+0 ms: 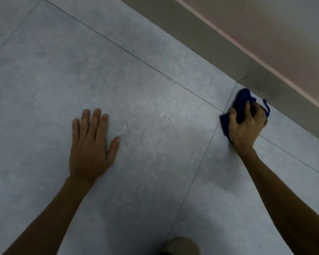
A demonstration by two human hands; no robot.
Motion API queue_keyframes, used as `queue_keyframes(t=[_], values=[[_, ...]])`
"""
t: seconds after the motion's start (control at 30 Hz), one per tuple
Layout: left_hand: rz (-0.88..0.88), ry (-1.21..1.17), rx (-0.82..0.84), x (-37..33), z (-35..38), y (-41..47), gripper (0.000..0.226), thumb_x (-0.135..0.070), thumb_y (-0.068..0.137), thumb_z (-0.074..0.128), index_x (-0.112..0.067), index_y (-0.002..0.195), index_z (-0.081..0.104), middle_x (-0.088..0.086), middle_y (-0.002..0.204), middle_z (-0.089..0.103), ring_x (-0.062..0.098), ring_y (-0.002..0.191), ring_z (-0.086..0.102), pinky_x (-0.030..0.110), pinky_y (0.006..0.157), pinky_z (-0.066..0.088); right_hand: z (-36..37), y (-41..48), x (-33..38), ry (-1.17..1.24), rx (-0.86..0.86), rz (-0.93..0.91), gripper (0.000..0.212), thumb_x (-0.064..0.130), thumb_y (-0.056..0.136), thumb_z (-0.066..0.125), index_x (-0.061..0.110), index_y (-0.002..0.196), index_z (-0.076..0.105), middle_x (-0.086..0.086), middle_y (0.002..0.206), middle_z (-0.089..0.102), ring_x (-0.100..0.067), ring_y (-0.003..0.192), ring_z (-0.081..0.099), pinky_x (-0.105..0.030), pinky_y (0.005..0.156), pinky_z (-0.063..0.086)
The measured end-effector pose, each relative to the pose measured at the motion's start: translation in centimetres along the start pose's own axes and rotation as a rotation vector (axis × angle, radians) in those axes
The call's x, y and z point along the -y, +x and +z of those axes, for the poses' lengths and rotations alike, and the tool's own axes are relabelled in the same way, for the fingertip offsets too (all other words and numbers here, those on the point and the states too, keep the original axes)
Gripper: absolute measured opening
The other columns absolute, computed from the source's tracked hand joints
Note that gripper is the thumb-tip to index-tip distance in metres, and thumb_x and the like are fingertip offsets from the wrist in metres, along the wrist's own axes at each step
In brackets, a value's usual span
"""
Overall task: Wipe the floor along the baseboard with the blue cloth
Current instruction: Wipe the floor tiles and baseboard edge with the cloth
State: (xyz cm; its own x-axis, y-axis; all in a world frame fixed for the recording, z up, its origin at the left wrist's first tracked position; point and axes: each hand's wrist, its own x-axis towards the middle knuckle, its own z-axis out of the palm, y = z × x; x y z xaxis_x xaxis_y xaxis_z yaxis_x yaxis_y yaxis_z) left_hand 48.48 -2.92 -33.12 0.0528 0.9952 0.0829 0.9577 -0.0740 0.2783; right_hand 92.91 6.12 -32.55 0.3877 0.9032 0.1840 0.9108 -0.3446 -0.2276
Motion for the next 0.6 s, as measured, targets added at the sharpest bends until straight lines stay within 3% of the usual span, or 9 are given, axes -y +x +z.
queue_keyframes(t=[0.13, 0.33, 0.43, 0.5, 0.6], values=[[-0.029, 0.008, 0.011, -0.4, -0.2, 0.0, 0.072, -0.049, 0.101, 0.044, 0.000, 0.153, 0.037, 0.022, 0.162, 0.033, 0.041, 0.155, 0.019, 0.059, 0.125, 0.015, 0.7, 0.6, 1.7, 0.026, 0.053, -0.122, 0.065, 0.051, 0.096, 0.054, 0.003, 0.138, 0.055, -0.019, 0.144, 0.050, -0.040, 0.131, 0.045, -0.054, 0.114, 0.033], [-0.053, -0.011, 0.011, -0.1, 0.0, 0.0, 0.073, -0.048, 0.100, 0.044, 0.000, 0.154, 0.036, 0.020, 0.162, 0.033, 0.039, 0.155, 0.018, 0.058, 0.126, 0.012, 5.9, 5.0, 17.3, 0.077, 0.158, -0.493, 0.067, 0.051, 0.094, 0.050, 0.006, 0.143, 0.053, -0.017, 0.150, 0.048, -0.037, 0.133, 0.045, -0.052, 0.108, 0.034], [-0.099, -0.051, 0.003, 0.1, -0.1, 0.2, 0.073, -0.049, 0.101, 0.040, 0.000, 0.154, 0.035, 0.020, 0.163, 0.033, 0.041, 0.155, 0.018, 0.058, 0.126, 0.012, 6.7, 5.7, 19.6, 0.091, 0.198, -0.620, 0.066, 0.050, 0.096, 0.047, 0.007, 0.146, 0.051, -0.016, 0.150, 0.049, -0.036, 0.134, 0.046, -0.052, 0.110, 0.034], [-0.102, -0.041, 0.007, 0.3, -0.1, 0.1, 0.072, -0.049, 0.101, 0.039, 0.001, 0.153, 0.036, 0.020, 0.162, 0.033, 0.042, 0.154, 0.019, 0.059, 0.126, 0.012, 5.8, 5.6, 15.8, 0.099, 0.212, -0.548, 0.065, 0.048, 0.099, 0.046, 0.007, 0.150, 0.045, -0.016, 0.155, 0.044, -0.035, 0.140, 0.042, -0.050, 0.116, 0.029], [-0.091, -0.051, 0.011, 0.3, -0.2, 0.1, 0.072, -0.049, 0.101, 0.039, 0.001, 0.153, 0.036, 0.020, 0.163, 0.032, 0.042, 0.155, 0.018, 0.060, 0.125, 0.013, 2.2, 3.6, 5.7, 0.084, 0.232, -0.244, 0.068, 0.047, 0.099, 0.044, 0.010, 0.155, 0.036, -0.016, 0.163, 0.031, -0.035, 0.149, 0.029, -0.048, 0.125, 0.017]])
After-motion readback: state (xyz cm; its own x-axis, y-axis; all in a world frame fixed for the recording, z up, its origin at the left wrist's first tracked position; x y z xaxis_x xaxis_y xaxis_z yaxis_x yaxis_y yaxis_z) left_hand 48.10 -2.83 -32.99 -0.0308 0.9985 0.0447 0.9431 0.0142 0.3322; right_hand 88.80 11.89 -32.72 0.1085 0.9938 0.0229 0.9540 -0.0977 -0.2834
